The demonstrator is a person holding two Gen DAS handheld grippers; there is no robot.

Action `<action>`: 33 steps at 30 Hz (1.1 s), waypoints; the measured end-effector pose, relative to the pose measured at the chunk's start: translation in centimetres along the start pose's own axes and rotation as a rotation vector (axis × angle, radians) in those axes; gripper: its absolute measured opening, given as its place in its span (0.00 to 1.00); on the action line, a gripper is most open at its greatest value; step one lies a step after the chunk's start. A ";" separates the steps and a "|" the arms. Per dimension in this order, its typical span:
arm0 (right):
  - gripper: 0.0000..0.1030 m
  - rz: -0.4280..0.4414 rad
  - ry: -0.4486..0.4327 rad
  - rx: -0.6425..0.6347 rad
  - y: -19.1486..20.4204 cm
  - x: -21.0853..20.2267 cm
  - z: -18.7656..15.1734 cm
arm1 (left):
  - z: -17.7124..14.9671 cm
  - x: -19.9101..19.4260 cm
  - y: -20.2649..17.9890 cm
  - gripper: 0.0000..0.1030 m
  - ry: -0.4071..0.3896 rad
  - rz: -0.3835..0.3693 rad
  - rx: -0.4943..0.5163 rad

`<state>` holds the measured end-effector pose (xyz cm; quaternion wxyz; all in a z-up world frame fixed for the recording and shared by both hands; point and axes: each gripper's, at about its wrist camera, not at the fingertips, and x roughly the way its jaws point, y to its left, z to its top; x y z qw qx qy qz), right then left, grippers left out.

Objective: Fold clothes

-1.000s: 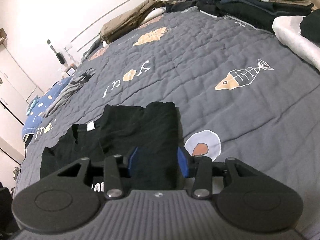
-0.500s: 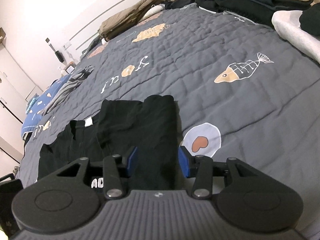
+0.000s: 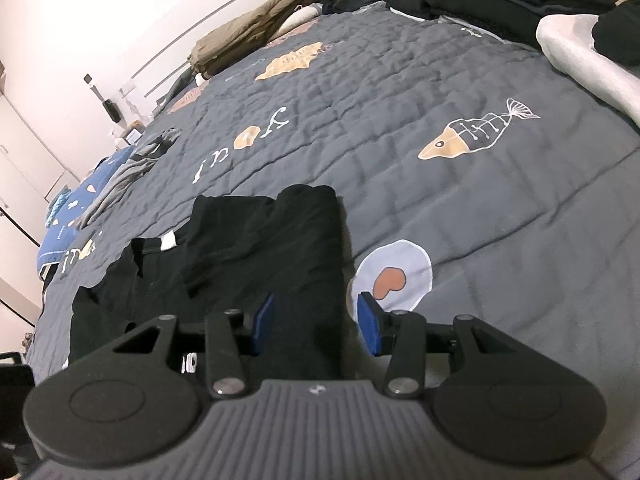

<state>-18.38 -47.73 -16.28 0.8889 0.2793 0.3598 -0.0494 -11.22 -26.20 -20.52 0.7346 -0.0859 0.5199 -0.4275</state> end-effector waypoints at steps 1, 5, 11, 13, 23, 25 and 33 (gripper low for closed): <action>0.43 0.002 0.003 -0.003 0.1 0.0 0.0 | -0.1 0.0 0.0 0.11 0.017 0.006 0.003; 0.43 0.010 0.009 -0.014 0.3 0.1 0.0 | 0.2 -0.8 0.5 0.13 -0.043 -0.001 -0.024; 0.44 0.020 0.002 -0.013 0.5 0.1 -0.2 | 0.9 -1.4 1.3 0.45 -0.158 -0.022 -0.098; 0.44 0.021 0.009 -0.021 0.8 0.3 -0.3 | 1.0 -0.9 1.4 0.45 -0.166 -0.022 -0.111; 0.44 -0.005 0.063 -0.066 1.7 1.9 -1.5 | 0.5 0.9 1.8 0.11 -0.104 0.010 -0.138; 0.44 -0.015 0.065 -0.069 1.6 2.0 -1.5 | 0.4 0.8 1.3 0.10 -0.067 0.051 -0.105; 0.44 -0.046 0.076 -0.104 1.8 2.4 -1.8 | 0.5 -1.9 1.3 0.10 -0.129 0.027 -0.092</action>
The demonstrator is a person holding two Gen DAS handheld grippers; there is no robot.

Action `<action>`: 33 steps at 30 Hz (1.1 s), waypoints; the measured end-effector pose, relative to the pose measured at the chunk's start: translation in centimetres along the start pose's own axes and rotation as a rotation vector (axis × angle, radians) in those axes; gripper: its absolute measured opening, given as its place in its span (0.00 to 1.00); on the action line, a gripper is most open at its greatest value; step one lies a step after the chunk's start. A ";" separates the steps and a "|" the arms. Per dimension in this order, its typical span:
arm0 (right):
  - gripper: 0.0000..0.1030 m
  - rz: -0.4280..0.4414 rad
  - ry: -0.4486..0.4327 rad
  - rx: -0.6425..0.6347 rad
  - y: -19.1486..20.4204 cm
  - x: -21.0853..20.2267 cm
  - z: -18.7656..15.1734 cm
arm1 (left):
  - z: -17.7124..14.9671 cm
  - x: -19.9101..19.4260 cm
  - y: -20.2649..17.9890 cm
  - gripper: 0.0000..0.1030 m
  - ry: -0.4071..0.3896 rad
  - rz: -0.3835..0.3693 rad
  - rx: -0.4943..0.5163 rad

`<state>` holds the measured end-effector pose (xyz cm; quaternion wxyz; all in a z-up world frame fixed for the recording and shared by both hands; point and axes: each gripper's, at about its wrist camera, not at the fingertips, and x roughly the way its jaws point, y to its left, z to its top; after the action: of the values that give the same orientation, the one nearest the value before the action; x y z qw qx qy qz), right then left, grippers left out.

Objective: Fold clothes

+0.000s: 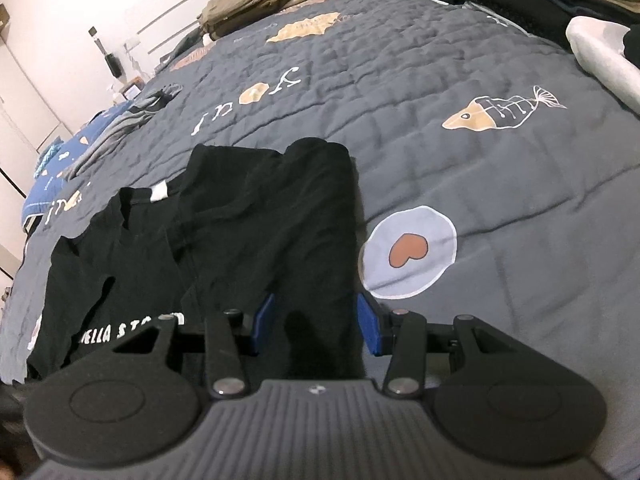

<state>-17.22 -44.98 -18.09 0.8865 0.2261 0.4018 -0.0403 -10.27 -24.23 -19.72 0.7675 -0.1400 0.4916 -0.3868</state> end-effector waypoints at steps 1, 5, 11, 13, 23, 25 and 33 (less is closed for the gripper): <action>0.44 0.000 0.001 -0.003 0.0 0.0 0.0 | 0.5 -0.4 0.1 0.11 -0.024 0.008 0.004; 0.44 -0.013 0.004 -0.014 0.2 0.2 0.0 | 2.6 -1.5 0.7 0.33 -0.117 0.046 0.016; 0.44 -0.022 0.011 -0.028 0.5 0.5 0.0 | 5.7 0.0 2.8 0.51 -0.177 0.111 0.000; 0.44 -0.021 0.012 -0.039 0.7 0.6 0.0 | 6.3 1.0 3.4 0.51 -0.174 0.122 -0.013; 0.44 -0.021 0.011 -0.046 0.8 0.8 0.1 | 7.9 4.7 4.7 0.14 -0.148 0.120 -0.072; 0.44 -0.021 0.010 -0.045 0.8 0.8 0.1 | 7.6 4.2 4.5 0.09 -0.172 0.132 -0.055; 0.44 -0.029 0.006 -0.062 1.0 0.8 0.0 | 6.1 1.3 4.1 0.08 -0.199 0.213 -0.028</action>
<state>-16.41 -43.96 -18.31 0.8912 0.1926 0.4088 -0.0398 -2.84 -23.53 -20.07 0.8473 -0.1353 0.4304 -0.2803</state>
